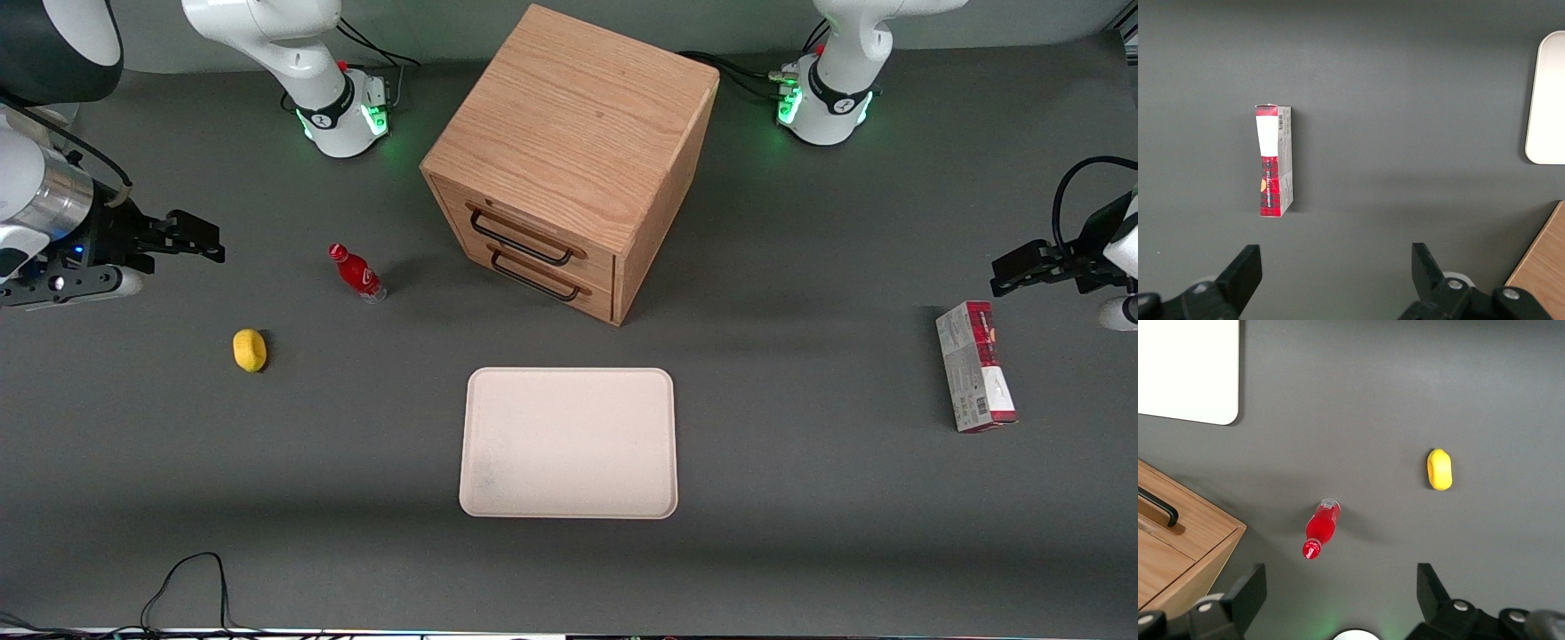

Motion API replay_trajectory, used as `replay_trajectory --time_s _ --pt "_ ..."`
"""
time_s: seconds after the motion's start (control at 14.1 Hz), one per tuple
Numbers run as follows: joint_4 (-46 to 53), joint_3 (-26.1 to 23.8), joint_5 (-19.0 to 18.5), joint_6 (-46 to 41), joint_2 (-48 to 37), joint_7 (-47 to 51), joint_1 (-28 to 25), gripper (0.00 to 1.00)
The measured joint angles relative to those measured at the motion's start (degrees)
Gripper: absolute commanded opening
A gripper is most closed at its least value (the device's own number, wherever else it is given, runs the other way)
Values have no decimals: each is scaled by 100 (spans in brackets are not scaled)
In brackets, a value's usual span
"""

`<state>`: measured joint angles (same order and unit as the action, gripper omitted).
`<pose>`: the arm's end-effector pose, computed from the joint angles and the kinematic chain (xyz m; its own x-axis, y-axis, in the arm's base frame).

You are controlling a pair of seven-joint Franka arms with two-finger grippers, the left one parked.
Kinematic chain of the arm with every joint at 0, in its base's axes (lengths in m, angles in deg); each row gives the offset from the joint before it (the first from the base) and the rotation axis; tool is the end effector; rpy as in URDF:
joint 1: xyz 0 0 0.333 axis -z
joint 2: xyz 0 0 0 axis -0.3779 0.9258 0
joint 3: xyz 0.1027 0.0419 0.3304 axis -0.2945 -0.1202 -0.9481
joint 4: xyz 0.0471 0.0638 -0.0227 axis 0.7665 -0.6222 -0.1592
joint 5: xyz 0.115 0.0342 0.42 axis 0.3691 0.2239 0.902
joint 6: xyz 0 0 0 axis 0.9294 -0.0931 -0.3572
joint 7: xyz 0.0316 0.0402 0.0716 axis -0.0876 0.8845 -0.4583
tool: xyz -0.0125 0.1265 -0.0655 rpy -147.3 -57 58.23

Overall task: Place coke bottle on tray
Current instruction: 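Move the right gripper over the red Coca-Cola bottle lying on the table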

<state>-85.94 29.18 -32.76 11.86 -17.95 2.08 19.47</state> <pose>0.5892 0.0405 0.5782 0.9877 0.1030 -0.1174 0.1002 -0.9945 -0.0299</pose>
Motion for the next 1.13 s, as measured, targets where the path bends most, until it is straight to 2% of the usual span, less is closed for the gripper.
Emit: replay_trajectory --time_s 0.43,0.85,1.13 --pt "159 -15 -4 -103 1 28 -19 100" --pt "276 -21 -2 -611 1 278 -72 100" --pt "322 -50 0 -676 -1 1377 -838 100"
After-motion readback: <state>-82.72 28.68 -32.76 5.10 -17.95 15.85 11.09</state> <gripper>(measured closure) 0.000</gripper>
